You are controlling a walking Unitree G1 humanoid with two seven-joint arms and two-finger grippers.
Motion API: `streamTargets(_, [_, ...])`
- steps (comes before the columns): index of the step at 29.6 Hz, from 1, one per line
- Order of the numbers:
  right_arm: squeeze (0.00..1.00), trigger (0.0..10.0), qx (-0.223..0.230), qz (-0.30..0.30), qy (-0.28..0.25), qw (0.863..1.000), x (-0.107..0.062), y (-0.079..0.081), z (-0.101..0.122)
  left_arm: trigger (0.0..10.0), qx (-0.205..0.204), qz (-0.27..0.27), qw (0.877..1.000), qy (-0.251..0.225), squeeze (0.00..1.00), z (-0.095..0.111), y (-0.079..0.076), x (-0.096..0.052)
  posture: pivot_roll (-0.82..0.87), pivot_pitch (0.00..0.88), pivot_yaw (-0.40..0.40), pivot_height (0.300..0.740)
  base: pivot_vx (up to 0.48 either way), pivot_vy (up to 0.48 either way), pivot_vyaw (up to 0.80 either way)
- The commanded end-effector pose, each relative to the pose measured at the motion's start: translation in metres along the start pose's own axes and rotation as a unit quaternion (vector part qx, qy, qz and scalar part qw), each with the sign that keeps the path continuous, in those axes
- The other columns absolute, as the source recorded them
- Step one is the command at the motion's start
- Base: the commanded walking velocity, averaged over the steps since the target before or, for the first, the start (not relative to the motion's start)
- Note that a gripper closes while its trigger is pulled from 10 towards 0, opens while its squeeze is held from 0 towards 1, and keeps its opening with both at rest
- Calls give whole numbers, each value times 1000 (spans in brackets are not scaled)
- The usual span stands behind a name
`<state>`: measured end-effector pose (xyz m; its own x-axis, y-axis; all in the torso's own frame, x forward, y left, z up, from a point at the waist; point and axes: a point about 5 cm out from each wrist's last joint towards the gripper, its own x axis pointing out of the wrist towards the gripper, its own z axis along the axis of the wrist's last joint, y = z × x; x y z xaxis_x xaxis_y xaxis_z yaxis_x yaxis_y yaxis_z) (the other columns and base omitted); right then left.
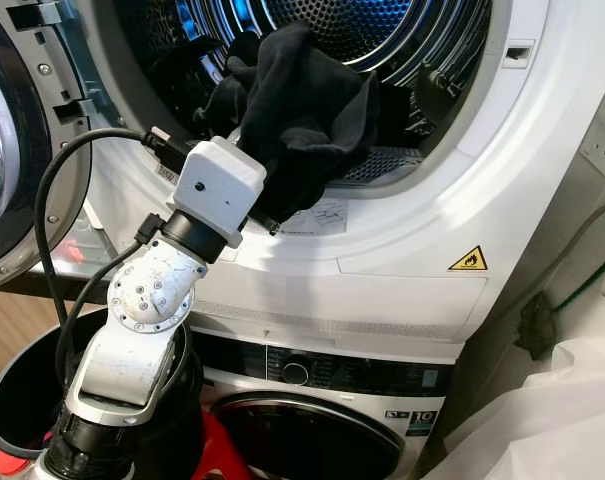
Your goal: Clothes washing
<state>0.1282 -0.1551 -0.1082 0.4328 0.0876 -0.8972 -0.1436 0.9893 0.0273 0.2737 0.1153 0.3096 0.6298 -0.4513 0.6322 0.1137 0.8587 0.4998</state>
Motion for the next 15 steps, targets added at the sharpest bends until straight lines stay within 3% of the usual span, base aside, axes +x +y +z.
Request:
streamTargets(1, [0, 10000, 1, 1, 9, 1000, 0, 0, -4, 10000, 17, 17, 1000, -19, 0, 7, 10, 4, 154, 0, 65, 740, 266, 0, 0])
streamTargets(15, [0, 10000, -4, 2, 9, 1000, 0, -1, -3, 10000, 25, 14, 999, -19, 0, 7, 11, 3, 161, 0, 62, 740, 270, 0, 0])
